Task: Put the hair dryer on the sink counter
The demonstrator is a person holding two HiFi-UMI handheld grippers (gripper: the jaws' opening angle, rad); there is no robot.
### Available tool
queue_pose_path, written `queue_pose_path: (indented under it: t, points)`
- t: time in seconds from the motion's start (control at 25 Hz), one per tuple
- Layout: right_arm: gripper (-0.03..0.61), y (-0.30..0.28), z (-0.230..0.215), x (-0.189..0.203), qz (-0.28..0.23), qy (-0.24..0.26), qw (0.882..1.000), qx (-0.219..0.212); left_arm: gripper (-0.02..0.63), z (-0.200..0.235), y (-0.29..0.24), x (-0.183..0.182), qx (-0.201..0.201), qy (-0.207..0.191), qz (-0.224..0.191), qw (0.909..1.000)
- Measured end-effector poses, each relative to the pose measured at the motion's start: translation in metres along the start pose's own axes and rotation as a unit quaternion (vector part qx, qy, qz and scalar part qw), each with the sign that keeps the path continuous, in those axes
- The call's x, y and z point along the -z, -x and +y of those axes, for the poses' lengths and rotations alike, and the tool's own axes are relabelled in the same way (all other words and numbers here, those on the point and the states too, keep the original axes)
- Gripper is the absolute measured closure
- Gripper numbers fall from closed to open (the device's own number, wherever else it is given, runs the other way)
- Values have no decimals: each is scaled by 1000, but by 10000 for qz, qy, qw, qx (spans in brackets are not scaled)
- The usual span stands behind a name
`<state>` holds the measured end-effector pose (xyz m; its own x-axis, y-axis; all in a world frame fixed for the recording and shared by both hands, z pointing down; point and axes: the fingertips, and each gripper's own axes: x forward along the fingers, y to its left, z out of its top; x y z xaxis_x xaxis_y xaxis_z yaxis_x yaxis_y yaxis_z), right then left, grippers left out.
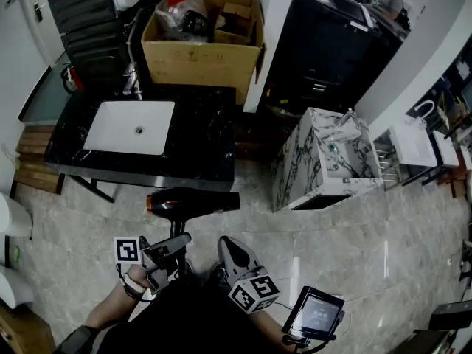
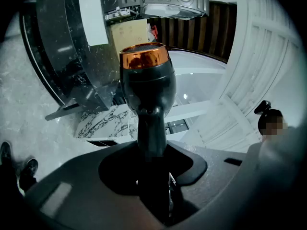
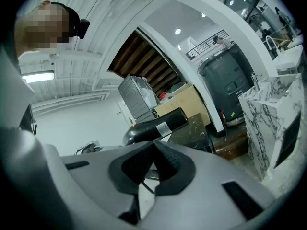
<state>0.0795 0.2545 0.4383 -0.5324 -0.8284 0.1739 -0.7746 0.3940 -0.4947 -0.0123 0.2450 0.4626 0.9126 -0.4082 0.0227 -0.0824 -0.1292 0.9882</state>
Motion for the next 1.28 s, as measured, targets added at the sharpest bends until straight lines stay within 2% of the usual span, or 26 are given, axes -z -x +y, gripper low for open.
queue_pose_path:
  t: [0.24, 0.64, 0.8, 1.28]
  points:
    - [583, -10, 16, 10, -69, 102, 9999, 4, 466, 6, 23, -6, 34, 1, -24, 10000]
    - [583, 5, 34, 9, -189, 178, 9996, -133, 466, -11, 34, 5, 163, -178, -89, 9997]
    - [583, 11, 35, -1, -381, 130, 9990, -206, 466, -14, 33, 9, 134, -206, -140, 9996]
    - [583, 30, 12, -7, -319, 120, 9985, -423, 466, -27, 11, 21, 162, -387, -393, 9984]
